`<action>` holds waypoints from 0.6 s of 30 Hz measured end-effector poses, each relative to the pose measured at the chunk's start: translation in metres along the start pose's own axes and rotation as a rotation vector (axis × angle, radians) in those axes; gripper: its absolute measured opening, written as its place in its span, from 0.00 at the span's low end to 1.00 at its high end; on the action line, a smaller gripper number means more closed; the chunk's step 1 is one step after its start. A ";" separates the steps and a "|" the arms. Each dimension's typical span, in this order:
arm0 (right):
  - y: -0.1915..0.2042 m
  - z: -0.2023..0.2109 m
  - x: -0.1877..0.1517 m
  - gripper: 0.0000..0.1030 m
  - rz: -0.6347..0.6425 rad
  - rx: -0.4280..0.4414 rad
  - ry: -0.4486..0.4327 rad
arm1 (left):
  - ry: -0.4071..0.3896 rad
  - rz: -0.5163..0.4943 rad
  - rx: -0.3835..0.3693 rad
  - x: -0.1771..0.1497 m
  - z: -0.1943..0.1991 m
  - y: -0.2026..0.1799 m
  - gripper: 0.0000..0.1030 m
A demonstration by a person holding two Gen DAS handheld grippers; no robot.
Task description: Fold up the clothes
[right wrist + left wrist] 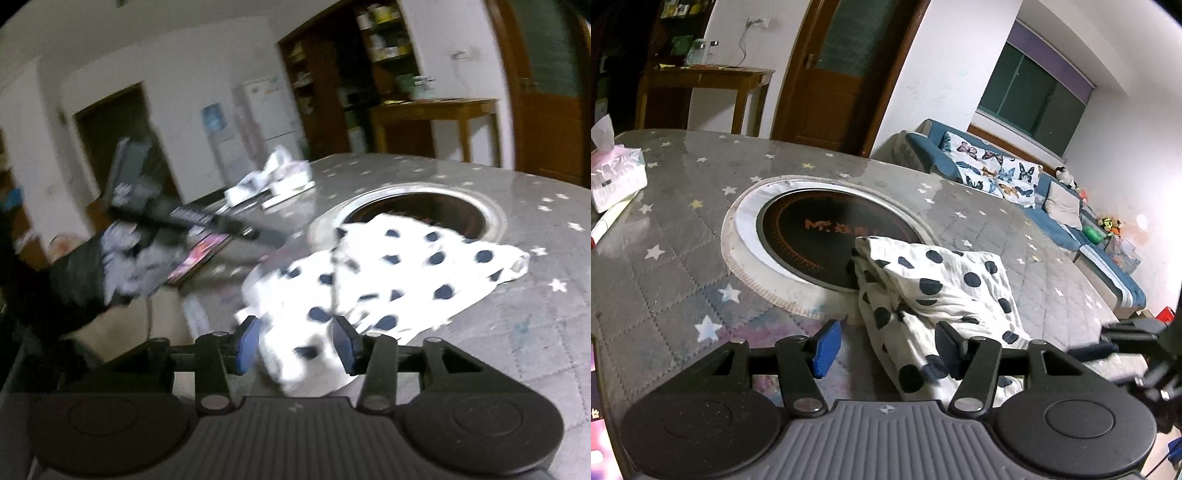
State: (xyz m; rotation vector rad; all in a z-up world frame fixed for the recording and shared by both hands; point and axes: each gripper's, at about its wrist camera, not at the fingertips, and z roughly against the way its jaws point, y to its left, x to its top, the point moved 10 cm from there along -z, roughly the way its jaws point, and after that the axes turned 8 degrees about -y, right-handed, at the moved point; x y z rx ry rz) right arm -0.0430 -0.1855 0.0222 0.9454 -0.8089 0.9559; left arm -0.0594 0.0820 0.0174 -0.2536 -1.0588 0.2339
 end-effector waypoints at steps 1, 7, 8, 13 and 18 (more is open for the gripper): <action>-0.005 -0.003 0.004 0.50 -0.016 -0.019 -0.010 | -0.002 -0.003 -0.003 0.000 0.000 -0.001 0.58; -0.046 -0.038 0.015 0.50 -0.165 -0.092 -0.024 | -0.009 -0.006 -0.012 0.000 0.004 -0.005 0.60; -0.050 -0.045 0.016 0.50 -0.176 -0.091 -0.019 | -0.008 -0.005 -0.011 -0.001 0.004 -0.005 0.60; -0.066 -0.080 0.015 0.50 -0.223 -0.079 0.012 | -0.015 0.000 -0.002 0.000 0.007 -0.002 0.60; -0.048 -0.085 0.016 0.51 -0.236 0.025 0.009 | -0.041 0.001 0.013 0.008 0.013 0.003 0.63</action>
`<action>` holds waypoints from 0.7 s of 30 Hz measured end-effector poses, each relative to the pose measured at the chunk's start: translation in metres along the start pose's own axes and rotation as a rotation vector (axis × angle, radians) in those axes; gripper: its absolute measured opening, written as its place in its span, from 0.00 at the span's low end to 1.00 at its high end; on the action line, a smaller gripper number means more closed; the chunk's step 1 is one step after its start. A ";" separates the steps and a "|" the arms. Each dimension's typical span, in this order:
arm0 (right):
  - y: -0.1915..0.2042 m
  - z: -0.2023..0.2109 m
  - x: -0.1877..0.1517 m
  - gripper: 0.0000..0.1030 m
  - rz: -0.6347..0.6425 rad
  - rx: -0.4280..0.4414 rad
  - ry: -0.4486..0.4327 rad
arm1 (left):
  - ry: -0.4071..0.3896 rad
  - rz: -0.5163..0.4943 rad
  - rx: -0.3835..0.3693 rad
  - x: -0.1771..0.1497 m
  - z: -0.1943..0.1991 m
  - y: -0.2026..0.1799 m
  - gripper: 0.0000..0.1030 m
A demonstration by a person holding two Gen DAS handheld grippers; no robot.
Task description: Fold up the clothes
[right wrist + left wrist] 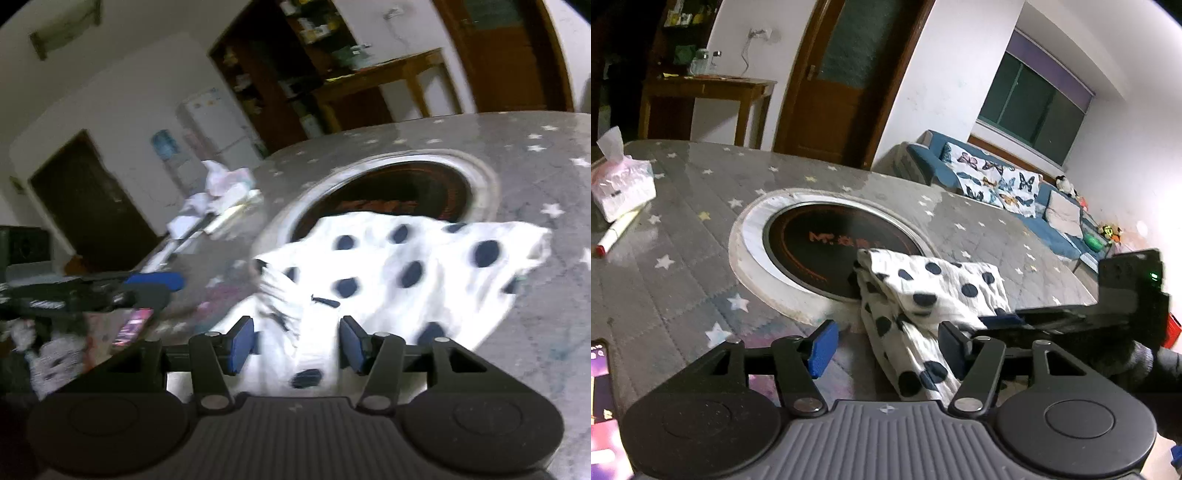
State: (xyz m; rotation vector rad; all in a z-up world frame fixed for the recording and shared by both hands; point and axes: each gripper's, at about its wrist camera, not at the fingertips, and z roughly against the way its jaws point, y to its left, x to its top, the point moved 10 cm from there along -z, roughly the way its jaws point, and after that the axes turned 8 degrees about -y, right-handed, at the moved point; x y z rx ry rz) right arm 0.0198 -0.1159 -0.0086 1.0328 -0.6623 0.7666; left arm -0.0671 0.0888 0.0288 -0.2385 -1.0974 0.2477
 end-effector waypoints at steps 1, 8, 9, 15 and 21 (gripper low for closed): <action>0.010 0.005 0.000 0.51 0.009 0.040 -0.006 | -0.004 0.001 0.002 0.001 0.000 0.001 0.64; 0.070 0.038 -0.011 0.57 0.119 0.160 0.007 | -0.008 -0.010 -0.015 0.006 -0.008 -0.006 0.68; 0.070 0.041 -0.012 0.57 0.137 0.133 0.002 | -0.006 -0.014 -0.018 0.006 -0.010 -0.009 0.69; 0.053 0.046 -0.028 0.54 0.181 -0.026 0.028 | -0.002 -0.044 -0.037 0.004 -0.015 -0.021 0.69; 0.057 0.033 -0.050 0.37 0.329 -0.114 0.082 | 0.041 -0.083 -0.095 -0.010 -0.015 -0.037 0.46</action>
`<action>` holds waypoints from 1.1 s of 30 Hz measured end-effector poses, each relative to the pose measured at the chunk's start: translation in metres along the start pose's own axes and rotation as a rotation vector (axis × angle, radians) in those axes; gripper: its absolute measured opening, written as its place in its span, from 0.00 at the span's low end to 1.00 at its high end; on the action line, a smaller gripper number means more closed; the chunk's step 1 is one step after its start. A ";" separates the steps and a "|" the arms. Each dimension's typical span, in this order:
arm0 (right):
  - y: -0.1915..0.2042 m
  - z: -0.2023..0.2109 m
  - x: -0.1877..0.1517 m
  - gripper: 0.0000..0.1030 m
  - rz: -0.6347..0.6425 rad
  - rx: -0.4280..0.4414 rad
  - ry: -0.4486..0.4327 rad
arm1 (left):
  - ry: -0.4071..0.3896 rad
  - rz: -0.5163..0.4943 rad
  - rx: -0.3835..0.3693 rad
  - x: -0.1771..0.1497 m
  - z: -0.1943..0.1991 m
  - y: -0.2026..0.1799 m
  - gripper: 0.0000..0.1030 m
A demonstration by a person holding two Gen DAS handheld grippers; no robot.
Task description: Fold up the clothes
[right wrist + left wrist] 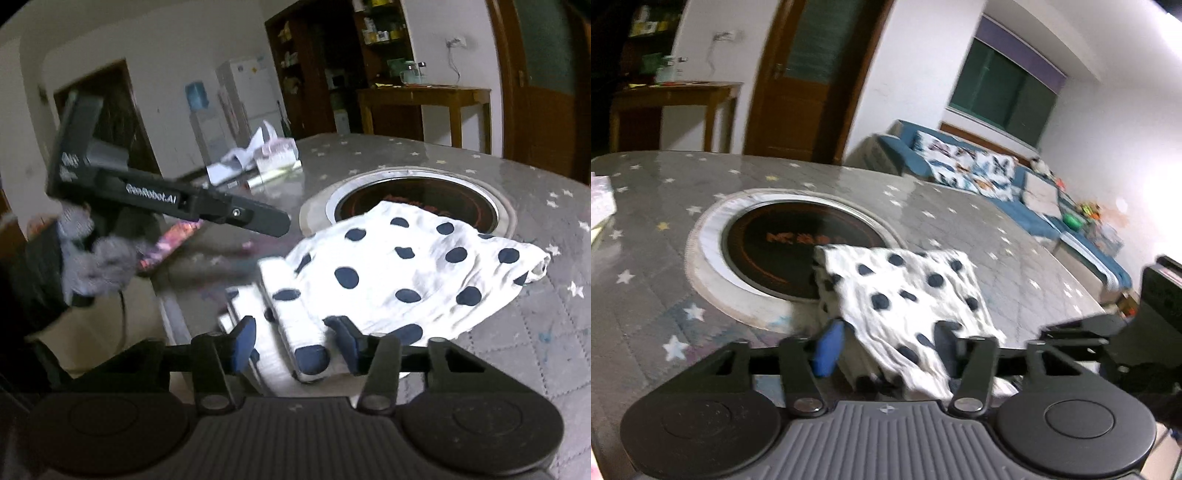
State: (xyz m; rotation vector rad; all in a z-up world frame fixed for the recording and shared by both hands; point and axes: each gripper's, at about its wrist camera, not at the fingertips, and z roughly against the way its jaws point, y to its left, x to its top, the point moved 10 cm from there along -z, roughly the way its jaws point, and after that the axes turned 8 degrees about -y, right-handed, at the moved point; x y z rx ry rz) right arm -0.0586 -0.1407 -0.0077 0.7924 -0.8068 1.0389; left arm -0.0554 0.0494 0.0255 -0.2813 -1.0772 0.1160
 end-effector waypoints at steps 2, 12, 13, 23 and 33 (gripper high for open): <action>0.001 -0.003 -0.002 0.33 0.027 -0.020 0.004 | 0.013 -0.022 -0.015 -0.005 0.002 -0.006 0.45; -0.003 0.006 0.003 0.19 0.025 -0.049 -0.028 | 0.081 -0.050 -0.055 -0.028 -0.002 -0.017 0.13; -0.003 0.007 0.004 0.19 0.026 -0.049 -0.033 | 0.079 -0.050 -0.059 -0.027 -0.001 -0.017 0.10; 0.011 0.036 0.020 0.18 0.066 -0.007 -0.080 | 0.025 -0.055 -0.136 -0.010 0.027 -0.032 0.08; 0.016 0.042 -0.002 0.31 0.064 0.044 -0.013 | 0.112 -0.099 -0.102 -0.032 0.025 -0.023 0.14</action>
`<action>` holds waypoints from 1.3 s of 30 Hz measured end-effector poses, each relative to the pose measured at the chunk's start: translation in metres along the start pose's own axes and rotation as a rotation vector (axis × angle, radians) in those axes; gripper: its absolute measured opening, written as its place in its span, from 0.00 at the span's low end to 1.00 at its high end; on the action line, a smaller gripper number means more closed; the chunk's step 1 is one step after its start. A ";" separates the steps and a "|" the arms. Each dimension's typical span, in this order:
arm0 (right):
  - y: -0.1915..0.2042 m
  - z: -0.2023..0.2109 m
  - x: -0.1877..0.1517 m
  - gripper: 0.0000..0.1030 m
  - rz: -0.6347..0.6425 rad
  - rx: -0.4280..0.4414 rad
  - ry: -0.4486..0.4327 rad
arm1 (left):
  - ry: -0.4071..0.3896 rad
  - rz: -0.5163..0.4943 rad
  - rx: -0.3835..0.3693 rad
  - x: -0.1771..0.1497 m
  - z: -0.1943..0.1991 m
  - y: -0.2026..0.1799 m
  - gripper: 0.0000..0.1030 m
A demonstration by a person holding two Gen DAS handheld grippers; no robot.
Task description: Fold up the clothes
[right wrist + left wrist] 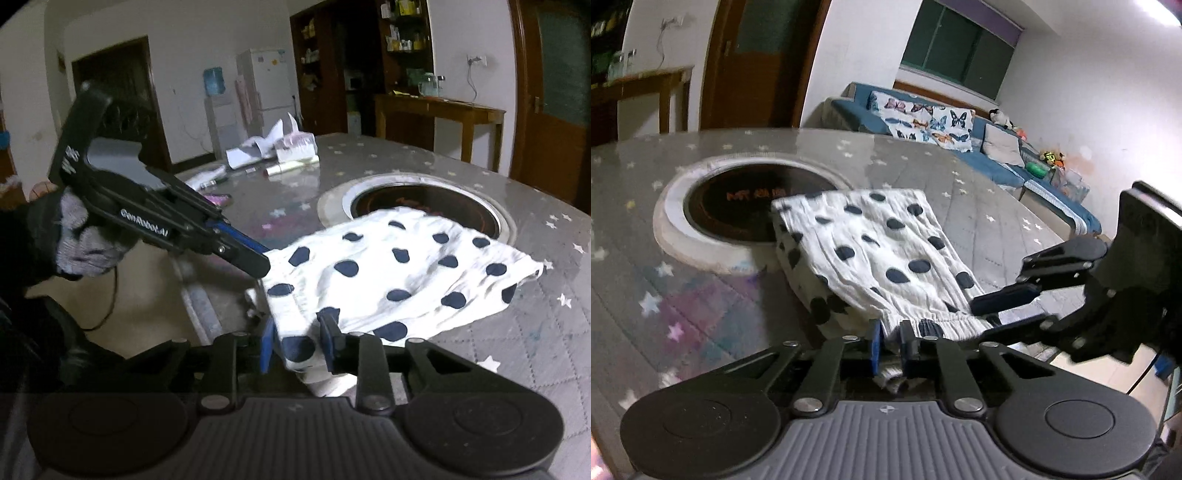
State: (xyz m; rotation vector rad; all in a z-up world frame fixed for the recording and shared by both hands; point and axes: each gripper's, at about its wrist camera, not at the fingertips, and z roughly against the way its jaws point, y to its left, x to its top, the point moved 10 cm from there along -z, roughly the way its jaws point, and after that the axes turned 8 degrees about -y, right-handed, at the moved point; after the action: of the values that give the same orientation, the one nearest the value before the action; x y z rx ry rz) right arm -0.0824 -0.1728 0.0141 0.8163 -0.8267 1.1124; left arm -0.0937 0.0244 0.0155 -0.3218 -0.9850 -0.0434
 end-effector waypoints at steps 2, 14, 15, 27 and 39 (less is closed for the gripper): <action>-0.006 0.012 0.012 0.40 -0.036 0.005 -0.041 | -0.039 -0.023 0.013 0.012 0.006 0.001 0.14; -0.094 -0.002 0.036 0.75 -0.174 -0.231 -0.145 | -0.041 0.001 -0.045 0.033 -0.054 -0.008 0.37; -0.098 -0.007 0.036 0.79 -0.181 -0.234 -0.145 | -0.029 0.001 -0.043 0.029 -0.058 -0.007 0.38; -0.109 -0.077 0.023 0.91 -0.131 -0.174 -0.030 | 0.027 0.045 -0.051 0.004 -0.072 0.000 0.55; -0.150 -0.083 0.011 1.00 -0.172 -0.223 -0.018 | 0.035 0.072 -0.075 0.001 -0.077 0.003 0.61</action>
State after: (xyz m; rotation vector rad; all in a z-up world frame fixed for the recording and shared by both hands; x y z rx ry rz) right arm 0.0764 -0.1311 -0.0352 0.6972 -0.8614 0.8460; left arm -0.0303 0.0053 -0.0230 -0.4243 -0.9374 -0.0203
